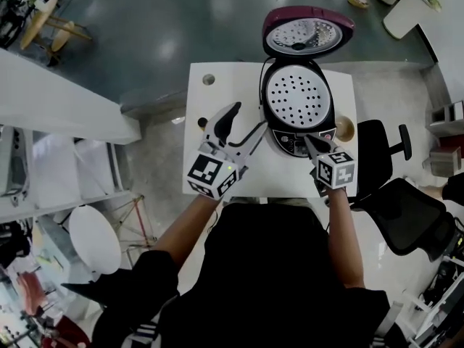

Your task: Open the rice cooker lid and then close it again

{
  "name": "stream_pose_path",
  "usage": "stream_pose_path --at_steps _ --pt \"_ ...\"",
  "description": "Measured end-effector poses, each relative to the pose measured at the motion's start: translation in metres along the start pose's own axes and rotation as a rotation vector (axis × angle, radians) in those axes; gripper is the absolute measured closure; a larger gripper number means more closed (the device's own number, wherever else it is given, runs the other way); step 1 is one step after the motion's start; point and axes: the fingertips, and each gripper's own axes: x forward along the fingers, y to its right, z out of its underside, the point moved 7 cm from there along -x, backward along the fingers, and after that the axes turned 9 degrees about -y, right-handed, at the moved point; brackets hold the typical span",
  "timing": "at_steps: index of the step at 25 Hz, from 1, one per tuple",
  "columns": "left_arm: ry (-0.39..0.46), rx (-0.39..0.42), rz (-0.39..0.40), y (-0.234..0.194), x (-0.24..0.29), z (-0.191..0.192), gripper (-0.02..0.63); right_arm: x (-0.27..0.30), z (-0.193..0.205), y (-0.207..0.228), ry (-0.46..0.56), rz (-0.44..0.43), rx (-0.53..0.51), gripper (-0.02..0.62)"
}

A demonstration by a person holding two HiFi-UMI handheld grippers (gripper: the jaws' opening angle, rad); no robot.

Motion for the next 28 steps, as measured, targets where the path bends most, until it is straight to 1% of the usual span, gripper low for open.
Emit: stream_pose_path --at_steps 3,5,7,10,12,17,22,24,26,28 --pt "0.002 0.013 -0.006 -0.001 0.005 -0.014 0.337 -0.002 -0.005 -0.002 0.043 -0.049 0.006 0.595" --pt "0.002 0.022 -0.013 -0.002 0.01 -0.023 0.337 -0.003 -0.005 -0.004 0.05 -0.074 -0.006 0.595" --pt "0.009 0.025 -0.001 -0.002 0.019 -0.032 0.337 -0.007 -0.006 -0.004 0.055 -0.091 -0.017 0.595" --pt "0.05 0.01 0.041 -0.003 0.035 -0.05 0.337 -0.017 -0.009 0.003 0.07 -0.08 -0.02 0.595" --pt "0.069 0.017 0.05 -0.006 0.044 -0.062 0.337 -0.024 -0.01 0.007 0.08 -0.072 -0.005 0.595" --pt "0.082 0.043 0.053 -0.018 0.076 -0.09 0.337 -0.034 -0.009 0.022 0.112 -0.08 0.02 0.595" --pt "0.101 0.063 0.058 -0.032 0.105 -0.117 0.337 -0.037 -0.011 0.033 0.116 -0.099 0.034 0.595" --pt "0.104 0.058 0.06 -0.039 0.117 -0.124 0.337 -0.038 -0.011 0.036 0.115 -0.104 0.032 0.595" --pt "0.107 0.034 0.056 -0.047 0.127 -0.132 0.337 -0.038 -0.011 0.036 0.11 -0.11 0.013 0.595" --pt "0.102 0.037 0.039 -0.055 0.138 -0.139 0.337 -0.038 -0.012 0.037 0.104 -0.111 -0.008 0.595"
